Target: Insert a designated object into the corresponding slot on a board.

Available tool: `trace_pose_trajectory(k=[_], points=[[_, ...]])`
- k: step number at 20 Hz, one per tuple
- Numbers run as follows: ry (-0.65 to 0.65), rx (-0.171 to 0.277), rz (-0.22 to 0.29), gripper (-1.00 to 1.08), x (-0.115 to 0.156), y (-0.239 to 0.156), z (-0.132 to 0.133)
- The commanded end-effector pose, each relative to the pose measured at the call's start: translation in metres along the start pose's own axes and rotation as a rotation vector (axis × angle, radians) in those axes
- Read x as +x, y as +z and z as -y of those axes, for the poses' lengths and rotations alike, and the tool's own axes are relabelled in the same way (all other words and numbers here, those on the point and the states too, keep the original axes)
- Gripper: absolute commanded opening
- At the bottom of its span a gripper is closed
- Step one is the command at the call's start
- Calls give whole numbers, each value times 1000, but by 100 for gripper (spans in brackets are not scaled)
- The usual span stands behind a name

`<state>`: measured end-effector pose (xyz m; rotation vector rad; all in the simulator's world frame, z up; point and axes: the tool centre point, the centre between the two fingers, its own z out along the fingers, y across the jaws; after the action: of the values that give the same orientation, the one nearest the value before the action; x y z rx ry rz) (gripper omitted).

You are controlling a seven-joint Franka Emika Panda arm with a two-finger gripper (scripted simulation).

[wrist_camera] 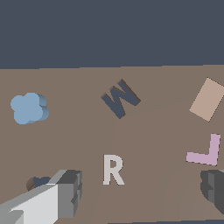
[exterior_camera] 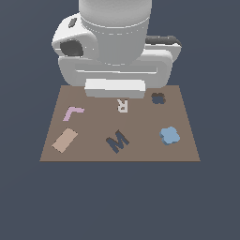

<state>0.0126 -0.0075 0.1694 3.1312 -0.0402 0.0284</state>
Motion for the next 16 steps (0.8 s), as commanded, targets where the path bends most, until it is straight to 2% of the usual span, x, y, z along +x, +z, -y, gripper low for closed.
trace_pose_trajectory(k=[1,6,16], points=[[-19,2,2,100,5,9,12],[-72,5,5,100,18,34,46],[-202,11,13,100,44,93,130]])
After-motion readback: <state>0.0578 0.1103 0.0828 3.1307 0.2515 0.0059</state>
